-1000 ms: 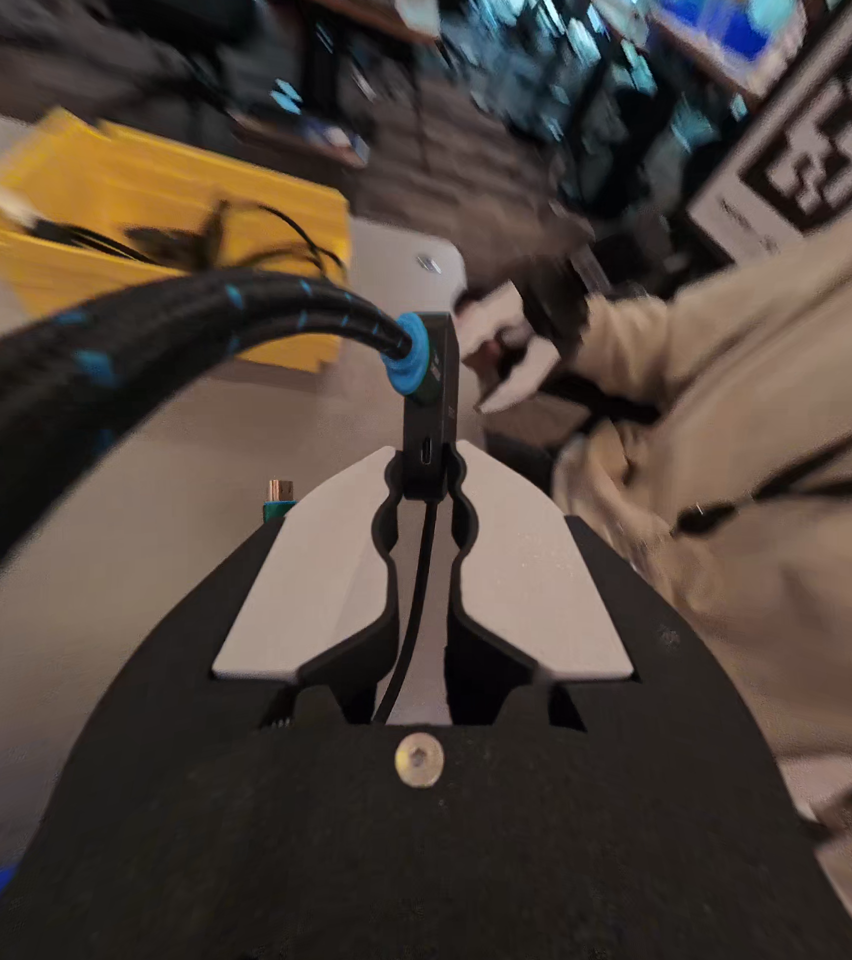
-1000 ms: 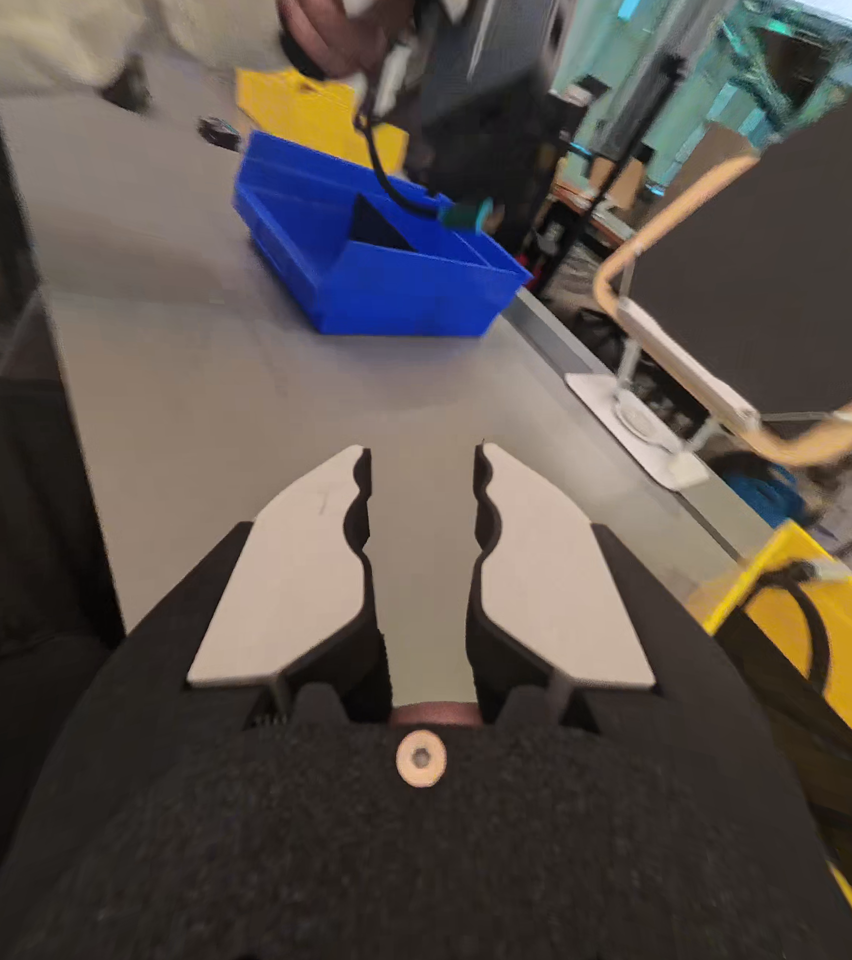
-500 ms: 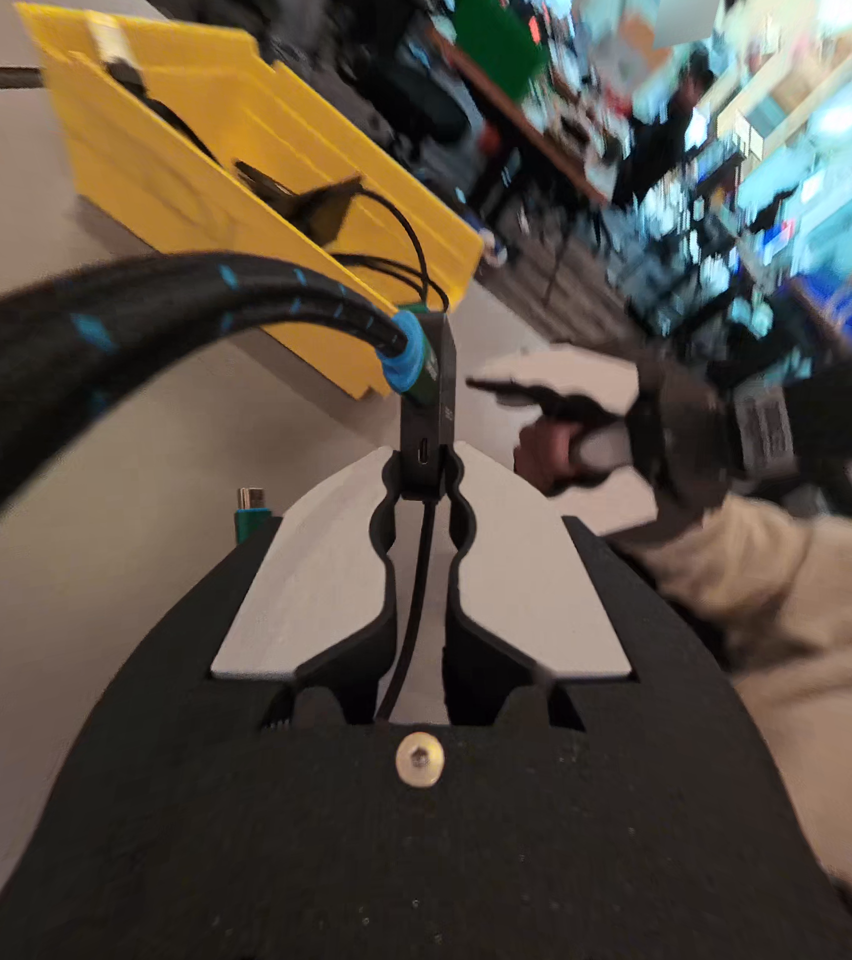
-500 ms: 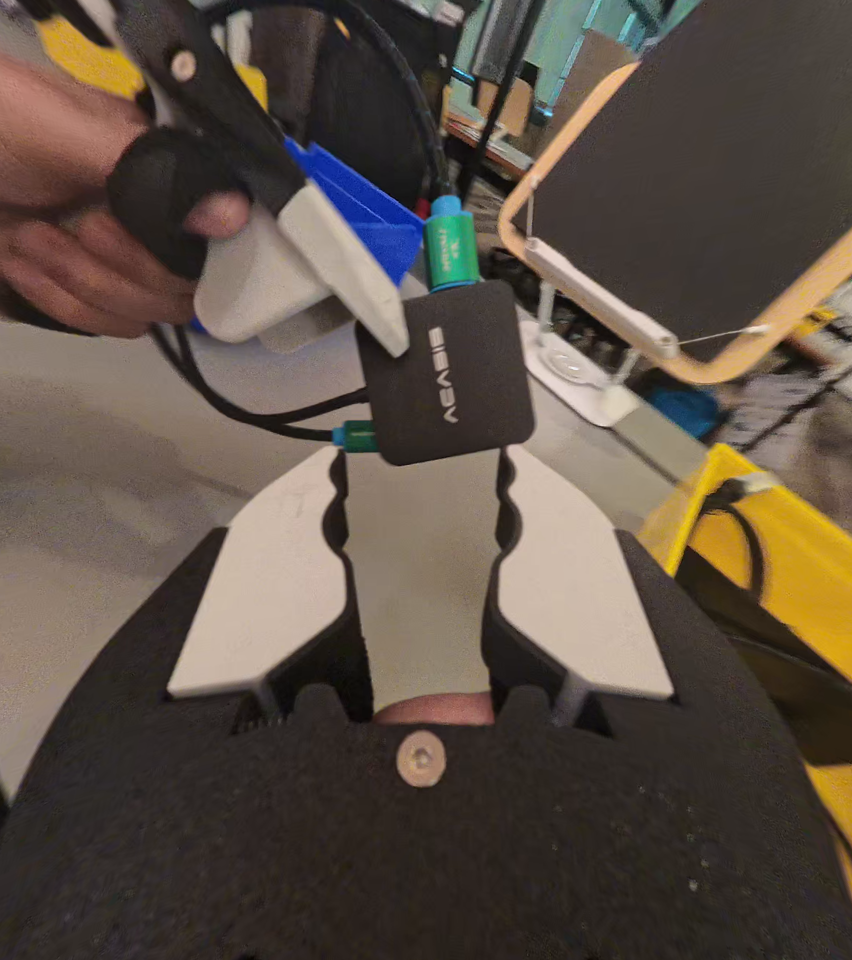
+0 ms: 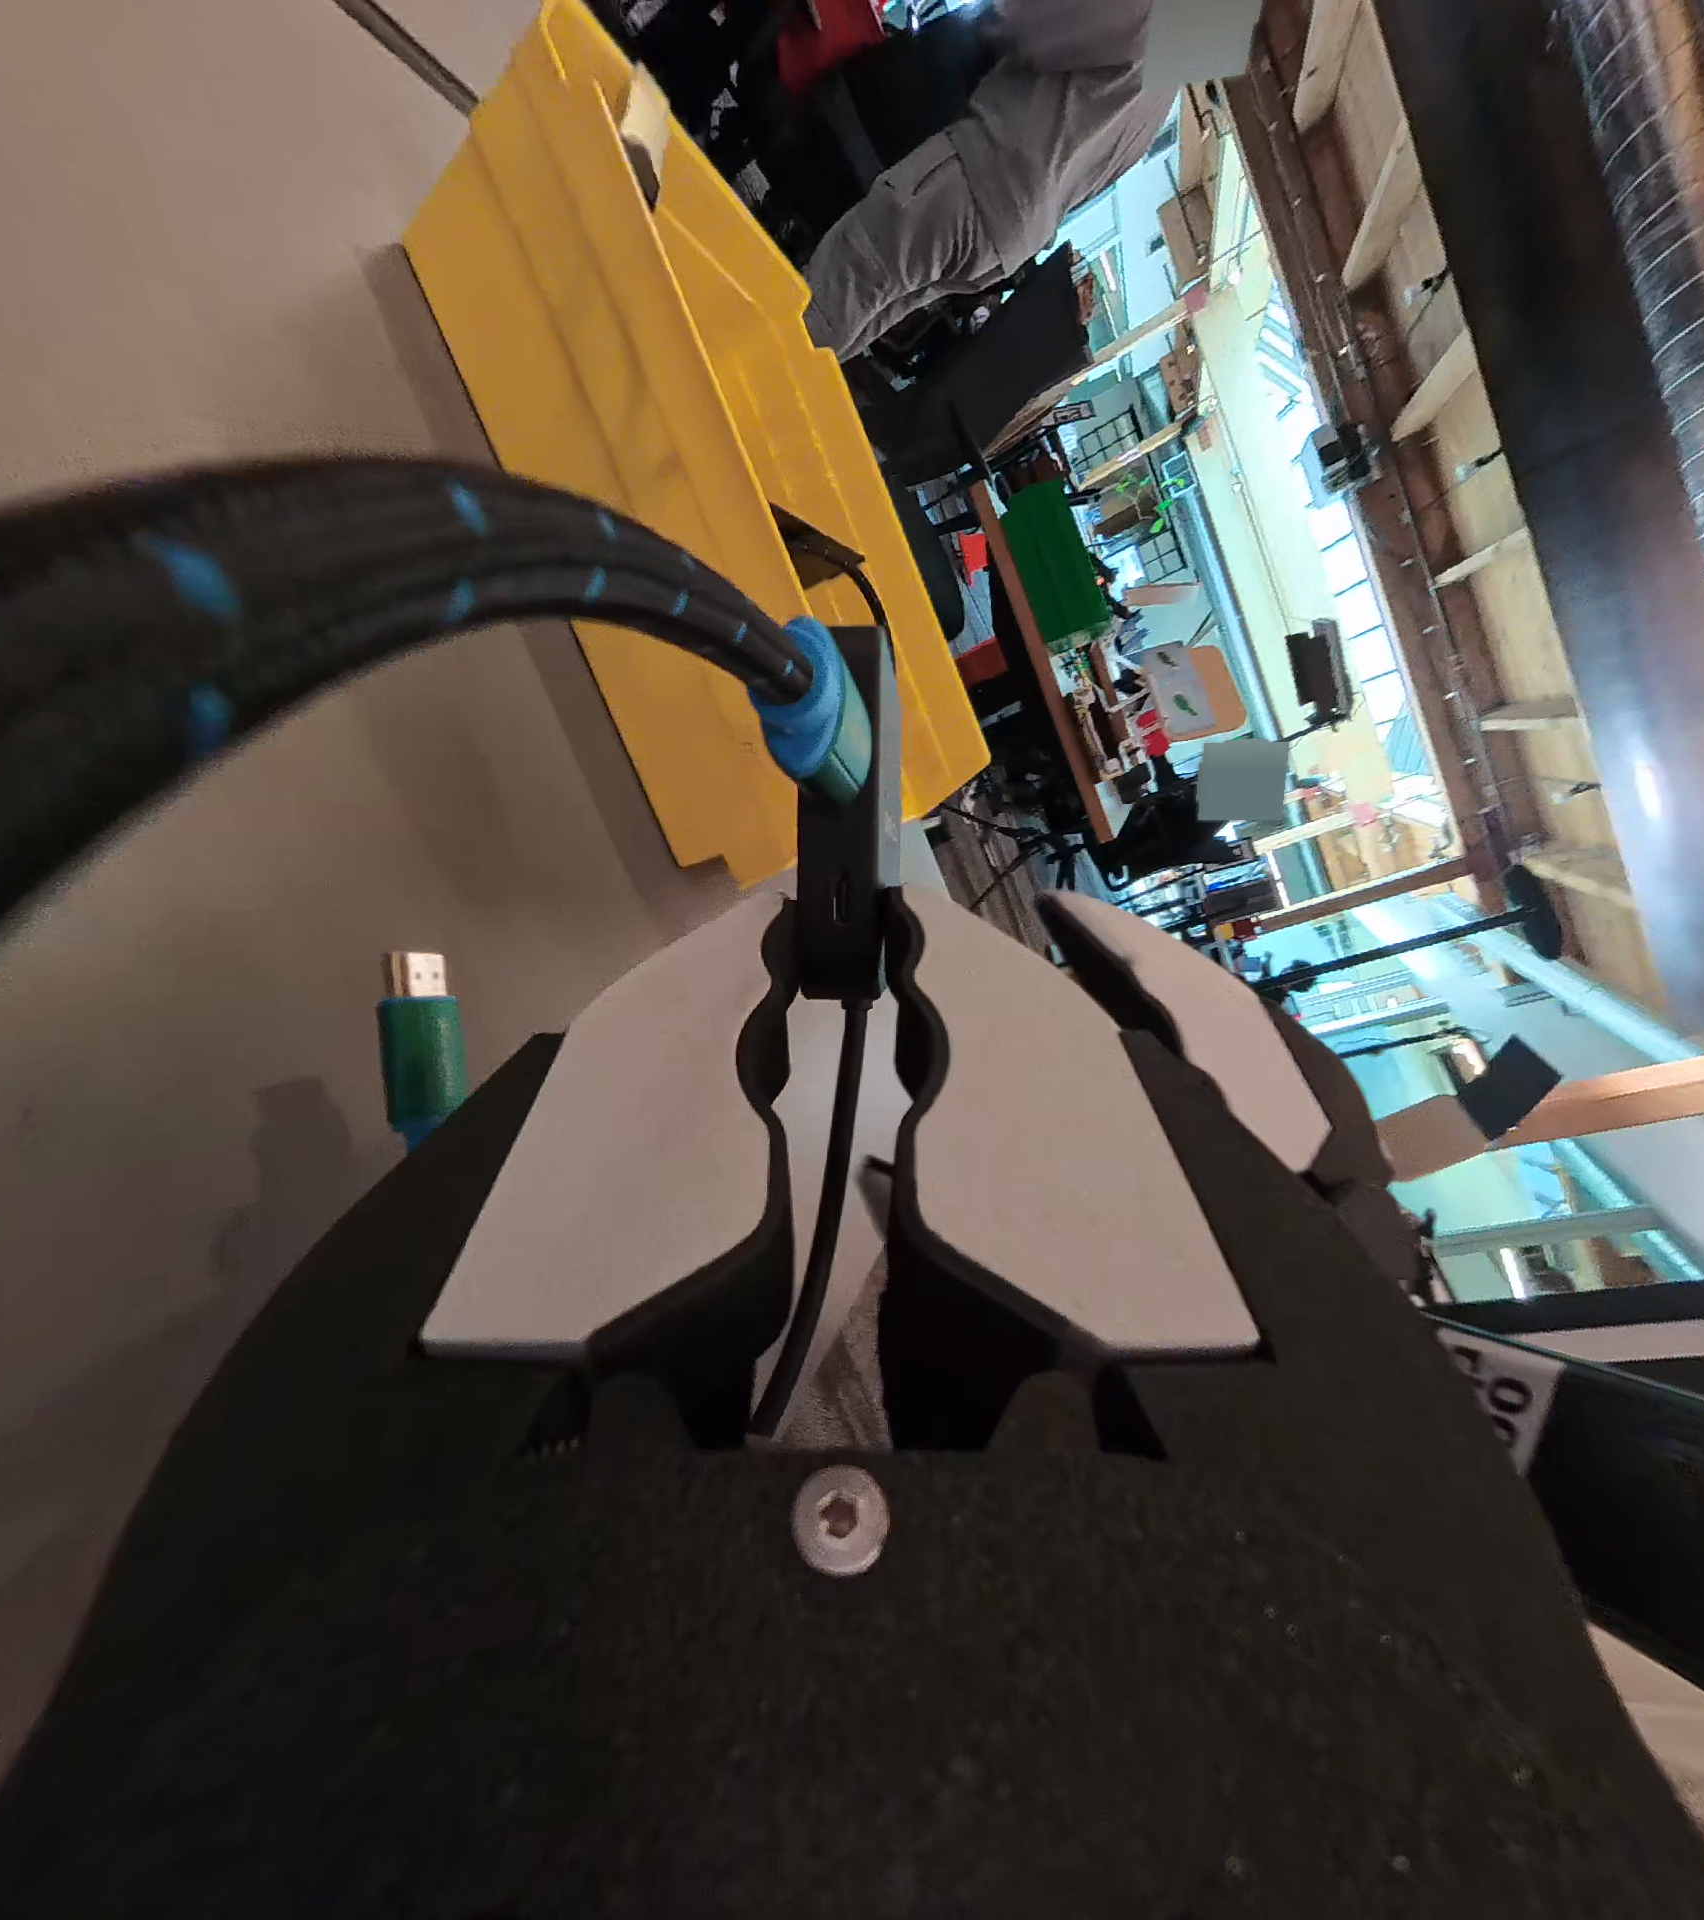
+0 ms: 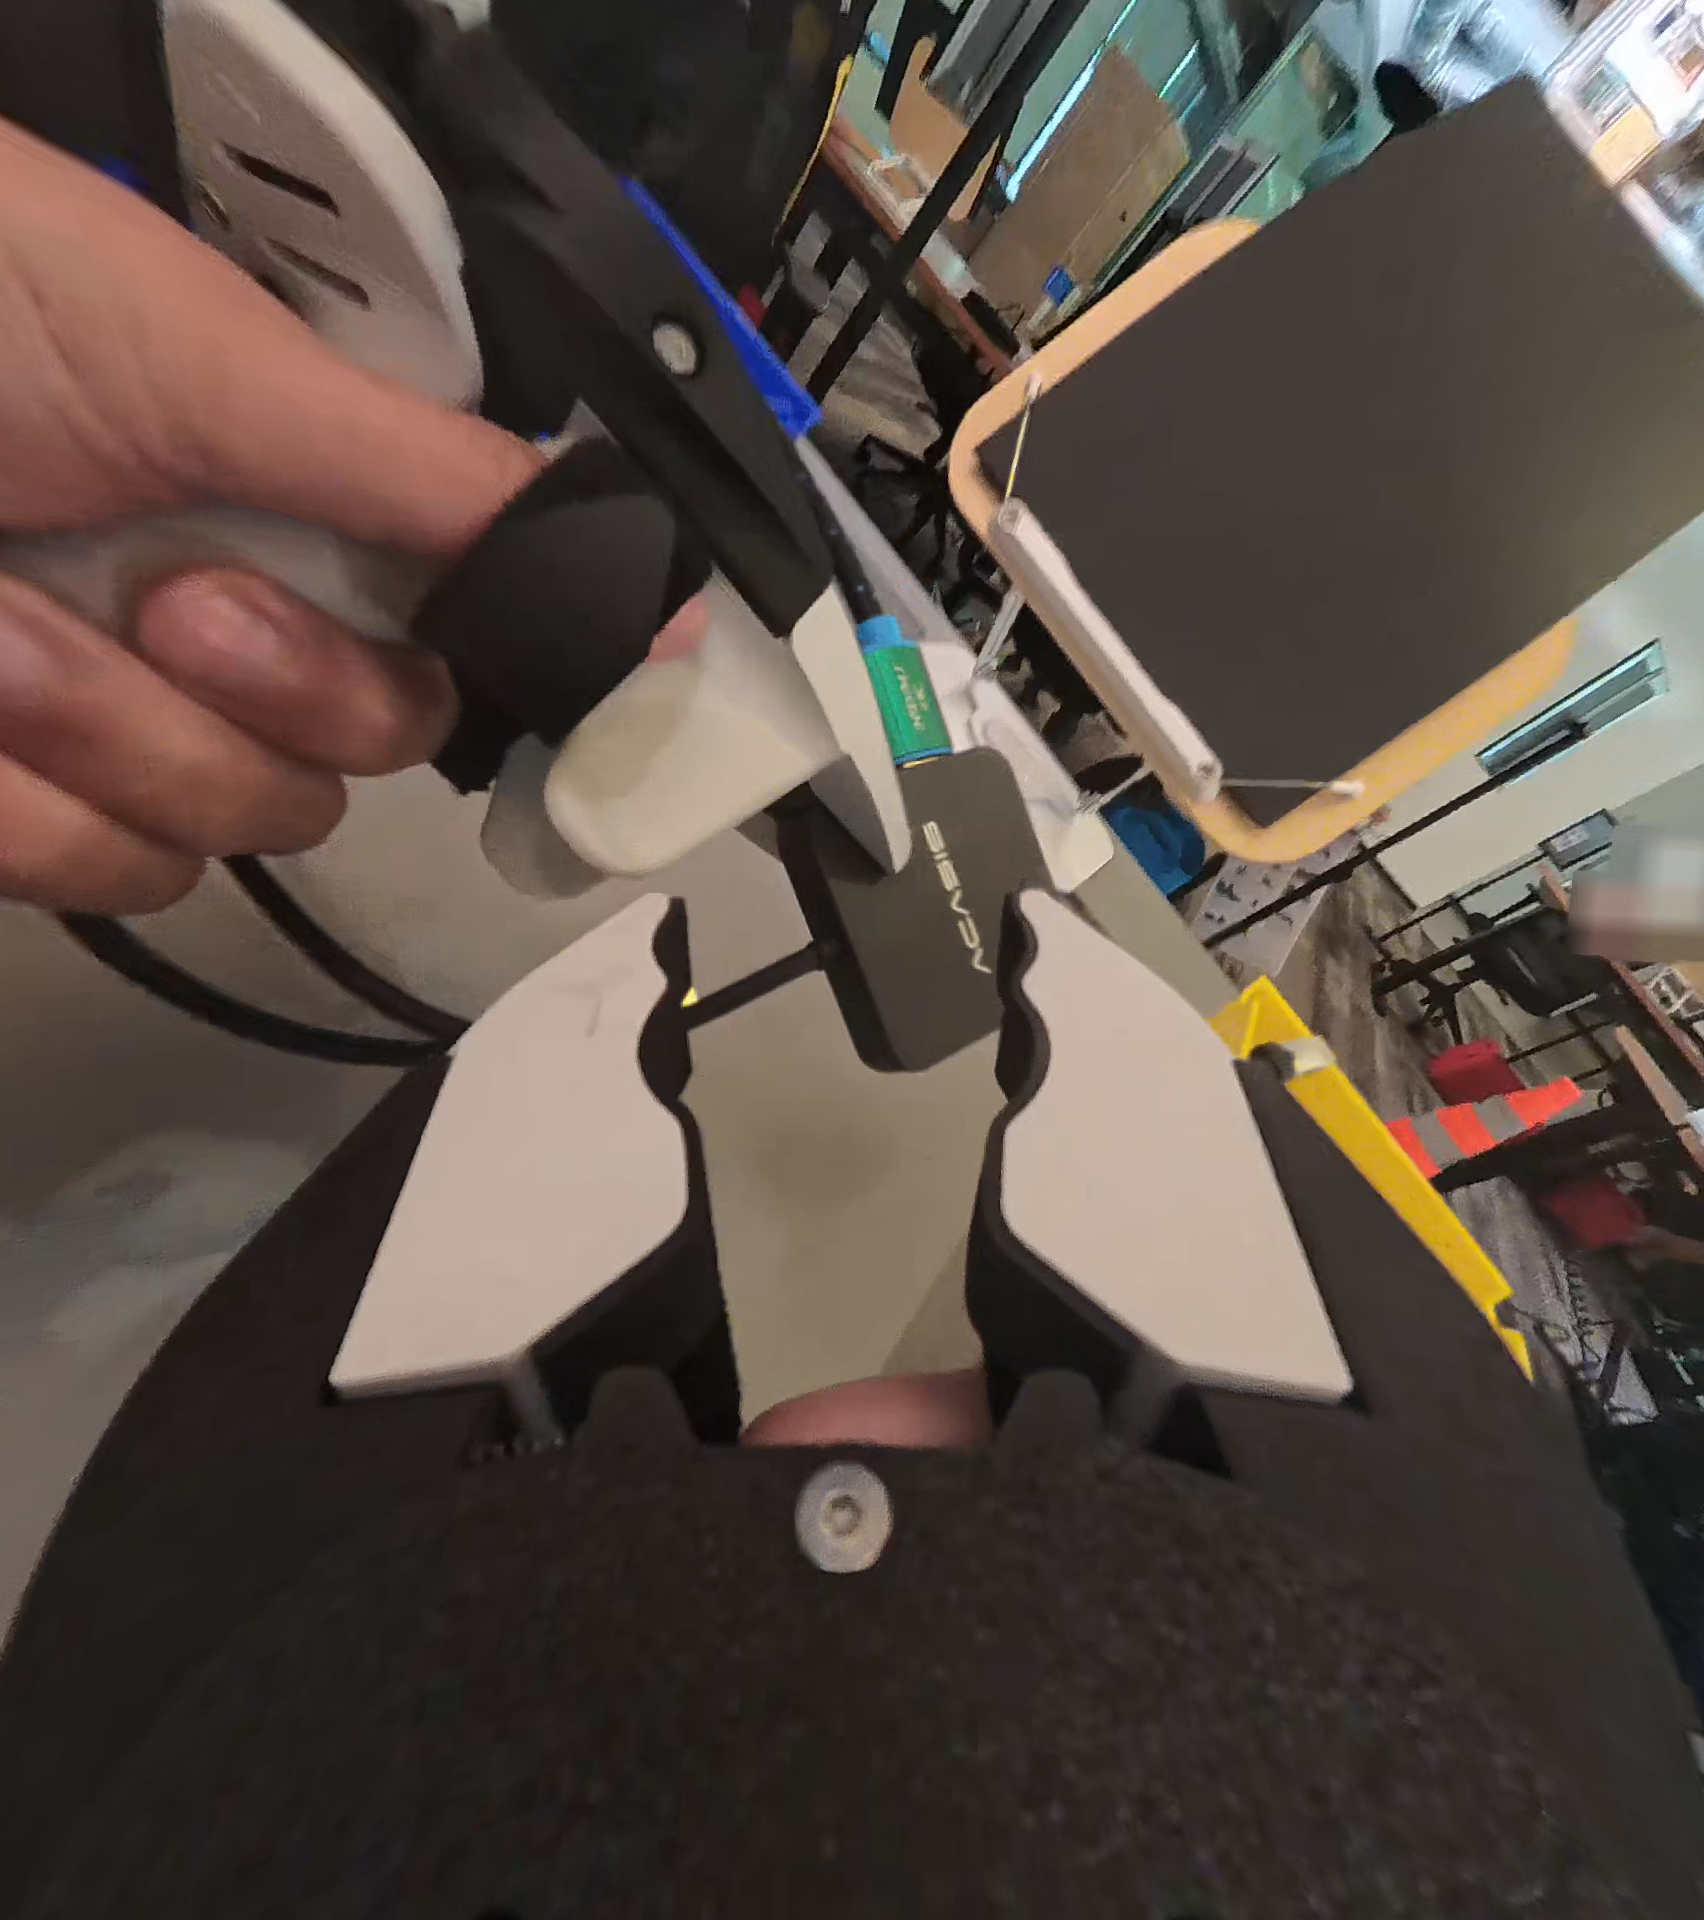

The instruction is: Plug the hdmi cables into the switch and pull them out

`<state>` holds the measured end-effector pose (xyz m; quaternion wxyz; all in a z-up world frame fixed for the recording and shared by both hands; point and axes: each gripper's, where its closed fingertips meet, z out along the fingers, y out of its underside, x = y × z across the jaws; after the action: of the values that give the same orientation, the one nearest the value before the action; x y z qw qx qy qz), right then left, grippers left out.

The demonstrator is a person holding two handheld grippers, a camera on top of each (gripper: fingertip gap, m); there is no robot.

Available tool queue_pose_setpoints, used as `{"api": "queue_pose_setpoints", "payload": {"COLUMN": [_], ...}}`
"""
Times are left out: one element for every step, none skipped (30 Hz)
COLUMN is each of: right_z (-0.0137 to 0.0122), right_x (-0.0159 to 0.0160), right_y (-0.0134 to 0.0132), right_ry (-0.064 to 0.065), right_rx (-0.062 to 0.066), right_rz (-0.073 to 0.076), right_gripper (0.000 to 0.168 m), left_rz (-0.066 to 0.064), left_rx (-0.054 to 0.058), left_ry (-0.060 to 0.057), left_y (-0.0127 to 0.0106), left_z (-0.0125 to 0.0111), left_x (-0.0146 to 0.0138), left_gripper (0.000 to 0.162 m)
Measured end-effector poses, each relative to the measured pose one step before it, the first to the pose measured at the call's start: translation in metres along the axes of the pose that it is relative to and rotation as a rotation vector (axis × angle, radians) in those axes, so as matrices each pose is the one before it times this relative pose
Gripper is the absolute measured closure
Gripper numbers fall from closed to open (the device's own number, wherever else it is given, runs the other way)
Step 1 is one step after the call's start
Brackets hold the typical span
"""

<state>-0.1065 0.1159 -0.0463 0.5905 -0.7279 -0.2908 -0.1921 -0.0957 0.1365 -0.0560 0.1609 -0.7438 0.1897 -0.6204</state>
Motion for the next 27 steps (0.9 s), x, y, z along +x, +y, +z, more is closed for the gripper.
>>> {"api": "queue_pose_setpoints", "payload": {"right_z": [0.00651,0.00587,0.00492,0.00352,0.00261,0.00227,0.00180,0.00139,0.00149,0.00161,0.00139,0.00015,-0.00059,-0.00070,-0.00112,-0.00122,-0.00126,-0.00134,-0.00123,-0.00080,-0.00012,-0.00013,-0.00049,-0.00061,-0.00022,-0.00038,-0.00031], "right_x": [-0.00236,-0.00061,0.00123,0.00128,0.00164,0.00146,0.00050,0.00070,0.00032,-0.00035,-0.00033,-0.00023,-0.00035,-0.00032,0.00101,0.00114,0.00169,0.00109,0.00041,0.00041,-0.00019,-0.00105,-0.00092,-0.00180,-0.00176,-0.00147,-0.00192], "right_y": [0.00548,0.00488,0.00565,0.00377,0.00199,0.00121,-0.00094,-0.00081,0.00015,0.00062,0.00018,-0.00113,-0.00192,-0.00140,-0.00129,-0.00069,-0.00022,0.00002,0.00089,0.00238,0.00343,0.00363,0.00387,0.00351,0.00454,0.00463,0.00466], "right_ry": [-0.0043,0.0124,0.0285,0.0296,0.0296,0.0291,0.0267,0.0321,0.0357,0.0336,0.0336,0.0316,0.0272,0.0210,0.0224,0.0191,0.0129,-0.0027,-0.0123,-0.0120,-0.0100,-0.0081,-0.0049,-0.0128,-0.0172,-0.0175,-0.0200], "right_rx": [-0.0321,-0.0287,-0.0367,-0.0219,-0.0050,0.0032,0.0153,0.0072,-0.0019,-0.0031,0.0008,0.0084,0.0133,0.0085,0.0081,0.0090,0.0082,0.0076,0.0068,-0.0013,-0.0037,-0.0054,-0.0022,0.0026,-0.0071,-0.0070,-0.0037], "right_rz": [-0.0118,-0.0253,-0.0528,-0.0559,-0.0404,-0.0341,-0.0320,-0.0365,-0.0513,-0.0590,-0.0570,-0.0504,-0.0459,-0.0370,-0.0271,-0.0176,-0.0035,0.0117,0.0173,0.0156,0.0054,0.0024,0.0090,0.0129,0.0139,0.0194,0.0109], "right_gripper": [0.110,0.110,0.110,0.111,0.112,0.113,0.115,0.116,0.117,0.118,0.118,0.120,0.123,0.127,0.131,0.135,0.139,0.143,0.148,0.152,0.153,0.153,0.153,0.154,0.154,0.154,0.154], "left_rz": [-0.0206,-0.0239,-0.0211,-0.0131,-0.0129,-0.0141,-0.0064,0.0054,0.0106,0.0055,-0.0074,-0.0184,-0.0212,-0.0201,-0.0202,-0.0188,-0.0140,-0.0085,-0.0012,0.0037,0.0044,0.0053,0.0073,0.0135,0.0241,0.0377,0.0419], "left_rx": [-0.0030,-0.0003,0.0078,0.0052,-0.0037,-0.0029,0.0014,-0.0032,-0.0084,-0.0097,-0.0069,-0.0042,-0.0037,-0.0059,-0.0103,-0.0152,-0.0202,-0.0253,-0.0325,-0.0424,-0.0480,-0.0434,-0.0343,-0.0276,-0.0228,-0.0152,0.0003], "left_ry": [0.0081,0.0112,0.0067,0.0085,0.0106,0.0019,-0.0048,-0.0080,-0.0109,-0.0102,-0.0026,0.0064,0.0100,0.0116,0.0117,0.0093,0.0052,-0.0006,0.0038,0.0148,0.0256,0.0262,0.0148,0.0094,0.0022,-0.0124,-0.0171], "left_y": [0.00265,0.00194,0.00053,0.00011,0.00045,-0.00008,-0.00057,-0.00007,0.00050,0.00083,0.00047,0.00009,-0.00007,-0.00008,0.00055,0.00130,0.00225,0.00348,0.00503,0.00762,0.00960,0.00995,0.00935,0.00893,0.00802,0.00580,0.00207], "left_z": [0.00101,0.00053,-0.00052,-0.00093,-0.00076,-0.00102,-0.00150,-0.00085,-0.00047,-0.00029,-0.00044,-0.00069,-0.00088,-0.00079,-0.00070,-0.00034,-0.00011,-0.00012,-0.00005,-0.00021,-0.00012,0.00008,-0.00011,-0.00037,-0.00077,-0.00184,-0.00361], "left_x": [0.00046,0.00118,0.00080,0.00152,0.00210,0.00105,0.00030,0.00003,-0.00053,-0.00127,-0.00108,-0.00086,-0.00089,-0.00079,-0.00028,-0.00008,0.00011,-0.00008,0.00097,0.00300,0.00536,0.00626,0.00566,0.00608,0.00647,0.00606,0.00712], "left_gripper": [0.147,0.147,0.147,0.147,0.151,0.148,0.148,0.148,0.147,0.147,0.145,0.145,0.145,0.146,0.147,0.147,0.147,0.148,0.144,0.137,0.133,0.133,0.128,0.122,0.121,0.121,0.121]}}
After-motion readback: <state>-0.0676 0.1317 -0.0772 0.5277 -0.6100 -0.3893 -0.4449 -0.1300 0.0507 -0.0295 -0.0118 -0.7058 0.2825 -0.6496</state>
